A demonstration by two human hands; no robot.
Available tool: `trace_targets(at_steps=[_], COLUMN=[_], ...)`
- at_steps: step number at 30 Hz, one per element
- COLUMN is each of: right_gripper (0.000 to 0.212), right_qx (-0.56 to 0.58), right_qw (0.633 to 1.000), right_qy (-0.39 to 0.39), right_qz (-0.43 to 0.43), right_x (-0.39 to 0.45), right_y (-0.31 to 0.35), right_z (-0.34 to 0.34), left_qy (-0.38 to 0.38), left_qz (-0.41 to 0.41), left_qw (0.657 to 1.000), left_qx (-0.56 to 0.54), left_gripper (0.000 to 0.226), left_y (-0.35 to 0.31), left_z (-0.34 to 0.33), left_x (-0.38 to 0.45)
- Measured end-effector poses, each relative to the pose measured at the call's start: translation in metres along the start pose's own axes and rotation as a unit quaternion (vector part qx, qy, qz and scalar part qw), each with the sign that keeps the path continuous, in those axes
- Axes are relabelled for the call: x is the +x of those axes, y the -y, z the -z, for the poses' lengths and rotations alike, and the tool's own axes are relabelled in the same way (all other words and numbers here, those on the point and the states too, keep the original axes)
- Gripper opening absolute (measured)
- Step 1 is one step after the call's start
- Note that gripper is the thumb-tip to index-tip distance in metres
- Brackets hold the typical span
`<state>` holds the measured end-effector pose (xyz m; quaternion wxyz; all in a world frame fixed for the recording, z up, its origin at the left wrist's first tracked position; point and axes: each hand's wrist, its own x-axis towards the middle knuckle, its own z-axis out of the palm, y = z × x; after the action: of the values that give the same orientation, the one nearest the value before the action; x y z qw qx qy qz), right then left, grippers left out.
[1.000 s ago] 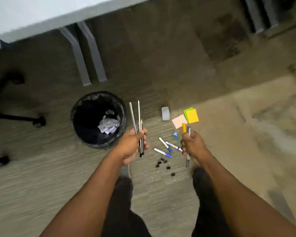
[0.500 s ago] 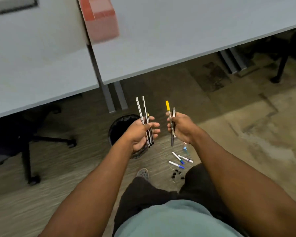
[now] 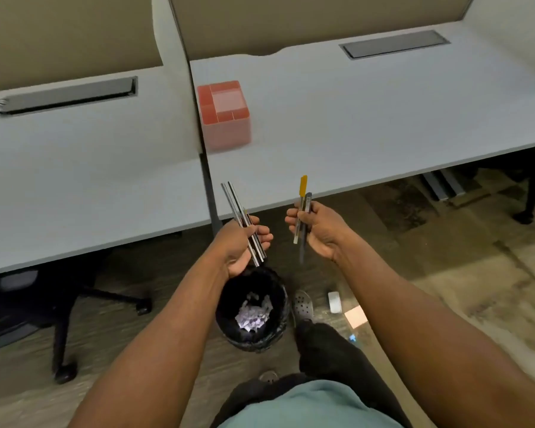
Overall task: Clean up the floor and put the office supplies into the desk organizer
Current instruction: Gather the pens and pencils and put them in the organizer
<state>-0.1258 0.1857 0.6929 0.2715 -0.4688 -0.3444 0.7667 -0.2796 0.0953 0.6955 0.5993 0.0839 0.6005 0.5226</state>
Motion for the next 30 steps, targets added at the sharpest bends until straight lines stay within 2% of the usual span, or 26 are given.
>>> trace_targets(at_steps=[6,12,16,19,22,27,30], right_gripper=[0.023,0.022,0.028,0.028,0.025,0.020,0.020], right_qx=[-0.048,-0.101,-0.137,-0.112,-0.092,-0.124,-0.148], right_qw=[0.998,0.993,0.986,0.986,0.986,0.980,0.977], right_qy=[0.036,0.050,0.051,0.055,0.052,0.056,0.068], right_qz=[0.012,0.031,0.077,0.114,0.132,0.146,0.138], right_x=[0.085,0.186,0.242,0.275,0.311,0.352,0.367], right_y=[0.055,0.119,0.155,0.175,0.187,0.188,0.179], right_z=[-0.033,-0.065,-0.094,-0.114,-0.131,-0.147,-0.147], left_qy=[-0.037,-0.111,-0.162,-0.195,-0.218,-0.208,-0.213], left_qz=[-0.038,-0.085,-0.155,-0.201,-0.229,-0.257,-0.260], left_qw=[0.998,0.990,0.973,0.959,0.948,0.944,0.941], left_qx=[0.032,0.033,0.047,0.040,0.043,-0.011,0.041], left_gripper=[0.017,0.014,0.022,0.023,0.023,0.023,0.020], left_y=[-0.064,-0.136,-0.185,-0.219,-0.249,-0.275,-0.270], left_z=[-0.008,-0.021,-0.019,-0.018,-0.019,-0.023,-0.024], left_x=[0.060,0.136,0.185,0.215,0.249,0.291,0.307])
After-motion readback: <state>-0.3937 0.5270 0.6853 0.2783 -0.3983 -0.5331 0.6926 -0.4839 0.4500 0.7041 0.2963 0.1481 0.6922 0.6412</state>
